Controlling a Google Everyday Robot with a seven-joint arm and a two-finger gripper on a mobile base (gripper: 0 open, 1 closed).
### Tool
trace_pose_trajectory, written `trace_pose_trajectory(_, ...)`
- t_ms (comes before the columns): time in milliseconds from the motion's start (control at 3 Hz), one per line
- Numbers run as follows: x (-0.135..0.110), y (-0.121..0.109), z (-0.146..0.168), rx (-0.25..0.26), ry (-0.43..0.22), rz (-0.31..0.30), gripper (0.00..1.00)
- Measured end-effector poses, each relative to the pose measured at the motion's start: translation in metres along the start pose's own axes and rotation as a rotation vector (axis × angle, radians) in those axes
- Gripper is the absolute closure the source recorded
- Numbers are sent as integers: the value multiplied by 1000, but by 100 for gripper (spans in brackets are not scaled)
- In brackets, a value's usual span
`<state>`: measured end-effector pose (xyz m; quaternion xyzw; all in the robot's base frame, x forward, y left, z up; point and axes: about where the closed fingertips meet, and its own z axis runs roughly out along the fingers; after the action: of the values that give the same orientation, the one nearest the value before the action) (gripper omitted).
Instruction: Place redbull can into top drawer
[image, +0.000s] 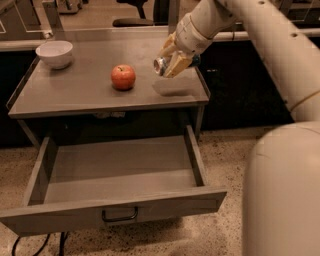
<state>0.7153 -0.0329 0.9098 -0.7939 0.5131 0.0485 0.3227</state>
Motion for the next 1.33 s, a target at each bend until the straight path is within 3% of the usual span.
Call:
trace_pose_trajectory(333, -47, 31, -76, 105, -10, 39, 100)
trace_pose_trajectory(667, -76, 63, -109, 111, 17, 22, 100)
trace_pose_trajectory(1000, -76, 63, -109, 111, 17, 21, 100)
trace_pose_trajectory(1333, -81, 86, -96, 91, -34, 15, 100)
